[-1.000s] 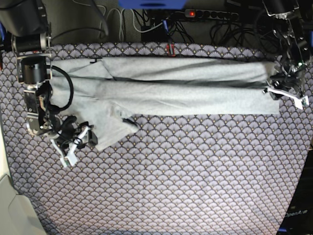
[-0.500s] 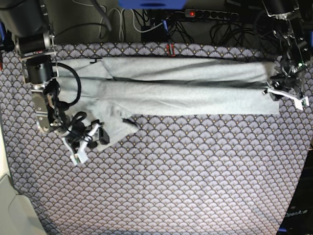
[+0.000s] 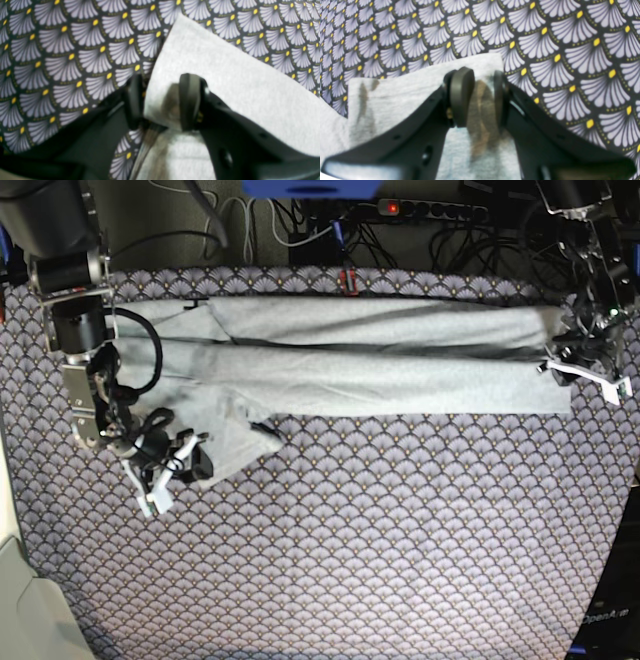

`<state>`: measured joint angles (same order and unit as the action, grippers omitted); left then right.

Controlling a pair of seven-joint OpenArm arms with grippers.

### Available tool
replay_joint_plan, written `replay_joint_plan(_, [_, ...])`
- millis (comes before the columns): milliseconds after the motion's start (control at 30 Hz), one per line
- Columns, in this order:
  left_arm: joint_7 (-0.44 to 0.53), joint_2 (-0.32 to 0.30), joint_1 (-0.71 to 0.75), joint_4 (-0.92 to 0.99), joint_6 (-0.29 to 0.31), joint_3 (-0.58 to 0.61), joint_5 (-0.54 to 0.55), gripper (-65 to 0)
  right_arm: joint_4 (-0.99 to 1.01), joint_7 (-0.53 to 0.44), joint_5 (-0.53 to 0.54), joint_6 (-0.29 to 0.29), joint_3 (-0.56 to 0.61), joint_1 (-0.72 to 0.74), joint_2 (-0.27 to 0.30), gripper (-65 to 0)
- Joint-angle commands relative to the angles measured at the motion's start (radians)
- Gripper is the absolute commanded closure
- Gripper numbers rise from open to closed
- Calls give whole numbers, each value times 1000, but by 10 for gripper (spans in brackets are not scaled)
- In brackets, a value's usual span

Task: Fold the T-shirt properly
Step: 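Grasp the sleeve with the right gripper while the left holds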

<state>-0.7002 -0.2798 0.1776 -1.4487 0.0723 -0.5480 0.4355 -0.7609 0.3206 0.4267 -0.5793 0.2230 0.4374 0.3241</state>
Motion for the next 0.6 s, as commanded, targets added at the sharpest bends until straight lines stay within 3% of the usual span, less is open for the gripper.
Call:
replay_joint_plan(0, [17,-17,-5,-20,2,-4,6,-246,-4,28,-9,3,-1,16,10,-162])
replay_joint_plan(267, [17,-17,-5,-20,2,-4,6,-246,-4,30,-9,5,0,47,14,-167])
replay_joint_plan(567, [17,-17,-5,-19,2,-2,6,-246,-2,27,-9,5,0,50,16,-307])
